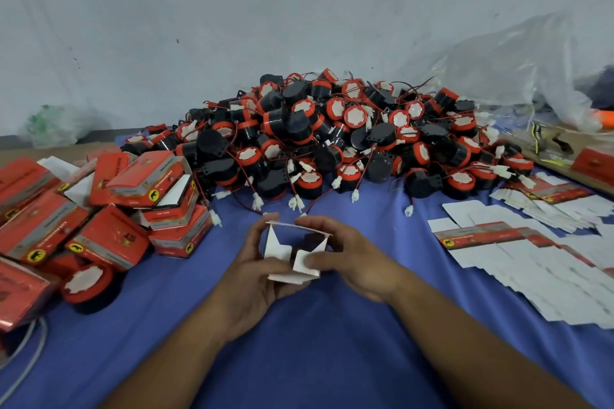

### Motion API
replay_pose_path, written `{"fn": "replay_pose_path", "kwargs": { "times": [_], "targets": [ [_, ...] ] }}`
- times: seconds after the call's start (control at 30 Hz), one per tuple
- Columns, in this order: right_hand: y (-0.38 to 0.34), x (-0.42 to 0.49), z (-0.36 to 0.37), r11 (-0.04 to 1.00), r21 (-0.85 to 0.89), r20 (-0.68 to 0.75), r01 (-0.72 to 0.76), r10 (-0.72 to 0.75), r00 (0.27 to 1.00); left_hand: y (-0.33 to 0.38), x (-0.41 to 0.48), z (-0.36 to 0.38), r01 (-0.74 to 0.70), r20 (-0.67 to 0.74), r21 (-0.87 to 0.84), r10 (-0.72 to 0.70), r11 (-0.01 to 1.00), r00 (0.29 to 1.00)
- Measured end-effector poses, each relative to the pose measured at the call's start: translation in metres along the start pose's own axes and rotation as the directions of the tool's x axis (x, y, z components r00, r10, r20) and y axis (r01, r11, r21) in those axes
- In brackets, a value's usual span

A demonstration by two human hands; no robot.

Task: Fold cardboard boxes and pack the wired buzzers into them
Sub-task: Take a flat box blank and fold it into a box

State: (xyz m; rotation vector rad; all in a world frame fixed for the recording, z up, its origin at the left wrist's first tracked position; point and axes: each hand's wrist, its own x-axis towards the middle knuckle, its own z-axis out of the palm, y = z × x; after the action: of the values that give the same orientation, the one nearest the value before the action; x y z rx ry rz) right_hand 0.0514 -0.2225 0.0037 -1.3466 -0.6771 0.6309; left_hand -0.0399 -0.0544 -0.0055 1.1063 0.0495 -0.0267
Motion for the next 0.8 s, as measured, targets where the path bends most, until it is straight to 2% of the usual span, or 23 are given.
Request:
{"fn": "replay_pose_path", "kwargs": {
  "times": [0.1, 0.23, 0.3, 0.4, 0.53, 0.6, 0.67, 0.73, 0.8],
  "targets": [
    [0.002, 0.001, 0.007, 0.998, -0.043, -0.129, 0.053, -0.058, 0.99, -0.003, -0.002, 0.004, -0.018, 0.032, 0.054, 0.016, 0.998, 0.999],
    [-0.001, 0.004, 0.009, 0.967, -0.212, -0.22, 0.144, -0.19, 0.957, 0.001, -0.001, 0.004, -0.02, 0.037, -0.013, 0.02, 1.0, 0.999],
    [-0.001, 0.003, 0.009, 0.946, -0.274, -0.2, 0.175, -0.234, 0.952, 0.003, -0.001, 0.006, -0.009, -0.017, -0.02, 0.008, 1.0, 1.0],
    [-0.002, -0.001, 0.006, 0.93, -0.306, -0.085, 0.202, -0.238, 0.968, 0.001, 0.002, 0.005, -0.026, -0.128, -0.019, 0.023, 0.999, 0.991],
    [-0.004, -0.002, 0.004, 0.949, -0.282, -0.014, 0.138, -0.148, 0.989, 0.004, 0.002, 0.006, -0.042, -0.163, -0.022, 0.038, 0.999, 0.986],
    [-0.003, -0.001, 0.006, 0.986, -0.141, -0.005, 0.092, -0.094, 0.996, 0.002, 0.002, 0.008, -0.052, -0.179, 0.025, 0.056, 0.998, 0.982],
    [0.001, 0.001, 0.008, 0.997, -0.043, -0.081, 0.067, -0.071, 0.994, 0.0, 0.001, 0.012, -0.064, -0.163, 0.054, 0.072, 0.996, 0.984],
    [0.002, 0.004, 0.009, 0.993, -0.074, -0.162, 0.096, -0.107, 0.981, 0.0, 0.0, 0.014, -0.074, -0.133, 0.069, 0.083, 0.995, 0.988],
    [0.003, 0.007, 0.007, 0.985, -0.108, -0.184, 0.138, -0.156, 0.971, 0.002, 0.001, 0.009, -0.051, -0.107, 0.057, 0.057, 0.997, 0.993]
  ]
}}
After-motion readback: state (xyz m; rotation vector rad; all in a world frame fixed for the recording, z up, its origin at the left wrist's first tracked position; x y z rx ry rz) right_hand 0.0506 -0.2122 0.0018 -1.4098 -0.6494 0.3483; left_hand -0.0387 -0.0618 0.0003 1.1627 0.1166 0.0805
